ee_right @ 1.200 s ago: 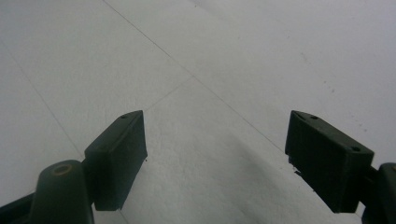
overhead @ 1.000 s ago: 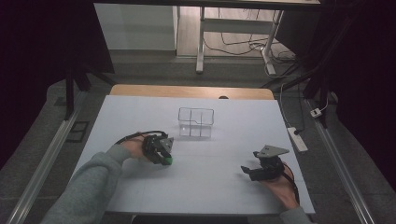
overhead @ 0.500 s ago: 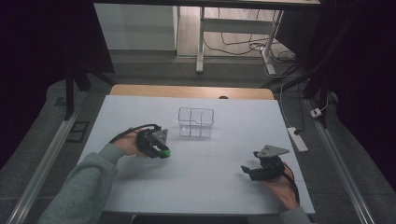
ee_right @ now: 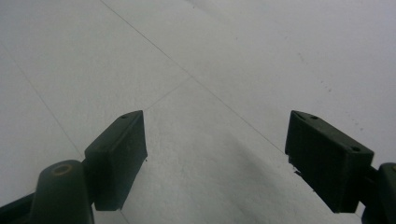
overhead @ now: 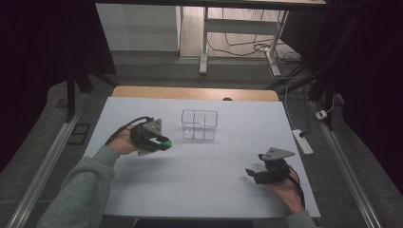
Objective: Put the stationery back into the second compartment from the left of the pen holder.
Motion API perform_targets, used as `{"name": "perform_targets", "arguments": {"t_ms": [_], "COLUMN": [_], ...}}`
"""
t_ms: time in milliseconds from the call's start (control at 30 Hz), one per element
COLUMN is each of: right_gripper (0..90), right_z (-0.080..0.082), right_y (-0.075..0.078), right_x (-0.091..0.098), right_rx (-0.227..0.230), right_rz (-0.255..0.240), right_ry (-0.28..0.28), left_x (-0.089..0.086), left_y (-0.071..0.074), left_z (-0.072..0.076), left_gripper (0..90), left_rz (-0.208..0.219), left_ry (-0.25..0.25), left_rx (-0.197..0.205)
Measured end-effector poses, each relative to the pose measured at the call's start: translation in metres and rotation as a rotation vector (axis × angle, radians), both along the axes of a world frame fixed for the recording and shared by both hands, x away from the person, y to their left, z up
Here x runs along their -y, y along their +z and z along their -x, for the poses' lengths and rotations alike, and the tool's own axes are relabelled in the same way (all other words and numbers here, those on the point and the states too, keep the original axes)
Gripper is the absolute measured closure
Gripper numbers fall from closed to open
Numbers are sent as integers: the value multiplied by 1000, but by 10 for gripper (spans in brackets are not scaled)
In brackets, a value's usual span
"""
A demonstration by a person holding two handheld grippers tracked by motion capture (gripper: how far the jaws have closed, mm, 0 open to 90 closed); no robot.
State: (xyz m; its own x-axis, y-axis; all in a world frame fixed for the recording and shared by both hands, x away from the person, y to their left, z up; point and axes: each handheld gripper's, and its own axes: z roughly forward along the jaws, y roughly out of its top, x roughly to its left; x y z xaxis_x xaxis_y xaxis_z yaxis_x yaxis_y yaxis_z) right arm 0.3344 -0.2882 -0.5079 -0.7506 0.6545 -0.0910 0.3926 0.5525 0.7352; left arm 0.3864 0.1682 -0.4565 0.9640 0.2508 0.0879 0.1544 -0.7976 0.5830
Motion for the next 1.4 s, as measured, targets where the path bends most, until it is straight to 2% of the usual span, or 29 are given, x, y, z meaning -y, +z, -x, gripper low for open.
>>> {"name": "perform_targets", "arguments": {"t_ms": [433, 533, 1000, 1200, 1400], "right_gripper": [197, 197, 197, 197, 197], "right_z": [0, -1, 0, -1, -1], "right_y": [-1, -1, 0, 0, 0], "right_x": [0, 0, 1, 1, 2], "right_rx": [-2, -2, 1, 4, 5], "right_rz": [2, 3, 3, 2, 1], "right_ry": [-2, -1, -6, -5, -6], "left_x": [-15, -15, -13, -13, -8], "left_y": [13, 16, 23, 27, 33], "left_z": [-1, 0, 4, 3, 3], "left_gripper": [664, 664, 664, 664, 664], "left_rz": [143, 180, 287, 351, 391], "left_ry": [135, 149, 218, 249, 263], "left_rx": [11, 11, 29, 30, 40]}}
